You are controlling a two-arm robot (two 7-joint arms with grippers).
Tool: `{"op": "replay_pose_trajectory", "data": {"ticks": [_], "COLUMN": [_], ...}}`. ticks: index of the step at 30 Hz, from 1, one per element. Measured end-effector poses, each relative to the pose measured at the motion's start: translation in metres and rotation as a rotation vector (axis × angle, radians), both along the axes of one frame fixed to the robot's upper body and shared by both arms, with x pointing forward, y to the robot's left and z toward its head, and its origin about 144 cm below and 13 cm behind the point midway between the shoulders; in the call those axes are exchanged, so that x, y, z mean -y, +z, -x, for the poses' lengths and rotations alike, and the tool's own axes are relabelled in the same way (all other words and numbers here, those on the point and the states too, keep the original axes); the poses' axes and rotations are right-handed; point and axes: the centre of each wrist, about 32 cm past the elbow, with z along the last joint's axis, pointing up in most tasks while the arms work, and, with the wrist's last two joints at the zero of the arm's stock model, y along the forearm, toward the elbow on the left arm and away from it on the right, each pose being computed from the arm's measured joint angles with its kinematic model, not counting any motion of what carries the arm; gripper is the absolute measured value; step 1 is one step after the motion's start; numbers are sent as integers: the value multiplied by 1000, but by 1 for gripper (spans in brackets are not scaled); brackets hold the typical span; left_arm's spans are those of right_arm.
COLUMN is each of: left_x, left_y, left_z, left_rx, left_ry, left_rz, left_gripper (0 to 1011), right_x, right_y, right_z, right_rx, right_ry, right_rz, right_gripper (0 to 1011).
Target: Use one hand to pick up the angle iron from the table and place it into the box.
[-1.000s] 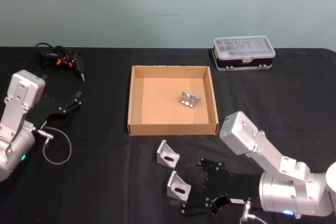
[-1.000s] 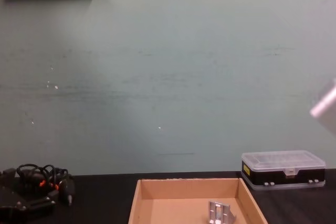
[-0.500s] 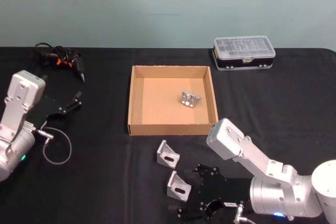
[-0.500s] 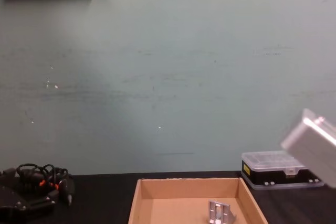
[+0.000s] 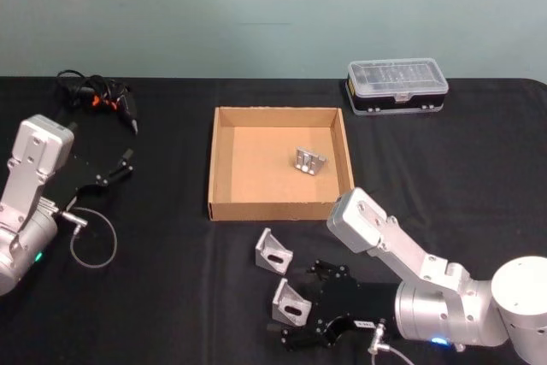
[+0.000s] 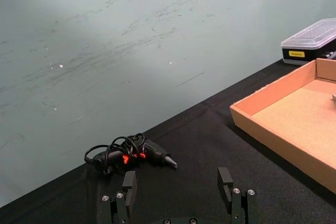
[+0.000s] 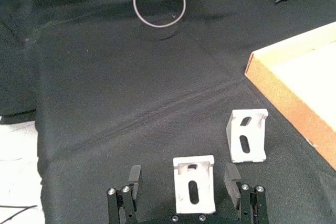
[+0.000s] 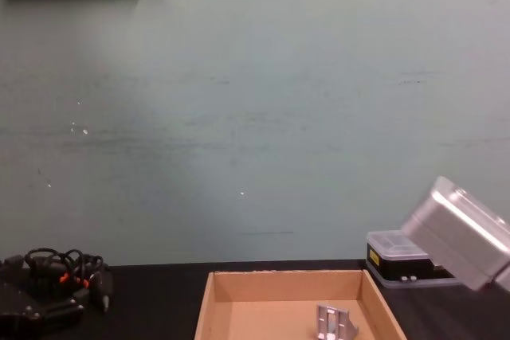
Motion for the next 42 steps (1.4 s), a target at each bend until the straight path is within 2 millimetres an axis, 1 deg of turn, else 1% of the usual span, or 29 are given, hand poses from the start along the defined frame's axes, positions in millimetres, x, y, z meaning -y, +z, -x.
{"op": "replay_pose_trajectory", "data": {"ticks": [12,20,23,27,29,30,32,33,37,38,39,42], "left_x": [0,0,0,0,0,0,0,0,0,0,0,0], "left_y": [0,0,0,0,0,0,0,0,0,0,0,0], "left_z": [0,0,0,0,0,0,0,0,0,0,0,0], "left_rx": [0,0,0,0,0,0,0,0,0,0,0,0], "left_ry": [0,0,0,0,0,0,0,0,0,0,0,0], "left_rz": [0,0,0,0,0,0,0,0,0,0,0,0], "left_gripper": [1011,1011,1011,1011,1011,1011,1011,1011,1011,1011,1011,1011], "right_x": [-6,-6,-6,-6,-6,-6,-6,-6,-6,-6,-6,-6], "right_y": [-5,-5,-5,-4,-4,-4,-4,-4,-4,-4,-4,-4], "right_z": [-9,-9,-9,-9,-9,-9,-9,-9,-9,-9,-9,-9], "right_rx": [2,2,3,3,3,3,3,3,3,3,3,3], "right_ry": [-3,-3,-3,-2,-2,-2,-2,-2,-2,-2,-2,-2], "right_rz": [-10,-10,-10,-11,-11,-11,-11,-11,-11,-11,-11,-11], "right_gripper": [1002,1002,973,895,826,812,736,719,580,567,520,453]}}
